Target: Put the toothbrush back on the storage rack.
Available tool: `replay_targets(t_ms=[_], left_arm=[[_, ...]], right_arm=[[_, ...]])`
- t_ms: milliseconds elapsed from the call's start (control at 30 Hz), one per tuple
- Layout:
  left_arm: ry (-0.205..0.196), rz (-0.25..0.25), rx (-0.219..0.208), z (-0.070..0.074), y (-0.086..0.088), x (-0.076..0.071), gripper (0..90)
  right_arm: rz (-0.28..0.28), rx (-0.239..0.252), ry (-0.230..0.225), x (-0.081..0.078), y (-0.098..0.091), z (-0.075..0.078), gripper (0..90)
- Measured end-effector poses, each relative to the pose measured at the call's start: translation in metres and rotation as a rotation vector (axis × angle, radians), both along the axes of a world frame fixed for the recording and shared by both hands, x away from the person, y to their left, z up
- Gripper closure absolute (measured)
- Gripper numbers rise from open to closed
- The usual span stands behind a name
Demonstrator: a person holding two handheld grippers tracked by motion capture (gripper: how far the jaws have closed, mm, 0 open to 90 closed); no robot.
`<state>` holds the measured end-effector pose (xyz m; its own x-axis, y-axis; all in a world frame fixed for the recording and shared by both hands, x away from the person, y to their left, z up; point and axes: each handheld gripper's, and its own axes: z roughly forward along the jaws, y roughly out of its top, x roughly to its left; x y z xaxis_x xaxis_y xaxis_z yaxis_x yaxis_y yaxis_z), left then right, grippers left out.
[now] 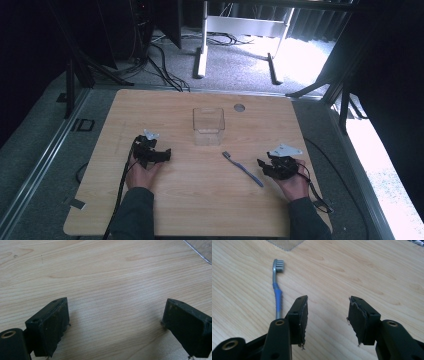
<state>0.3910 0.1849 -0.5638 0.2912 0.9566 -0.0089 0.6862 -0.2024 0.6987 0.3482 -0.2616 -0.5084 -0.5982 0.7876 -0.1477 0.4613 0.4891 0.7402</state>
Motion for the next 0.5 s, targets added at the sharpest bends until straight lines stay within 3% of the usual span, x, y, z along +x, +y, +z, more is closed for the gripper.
replay_targets(t_ms=[267, 500], left_arm=[[-0.001, 0.001, -0.002, 0.000, 0.000, 0.000, 7.4], [0.000, 0.000, 0.000, 0.000, 0.000, 0.000, 7.5]], right_arm=[[0.014, -0.032, 0.008, 0.000, 0.013, 0.010, 52.3], [0.032, -0.055, 0.006, -0.003, 0.015, 0.018, 47.3]])
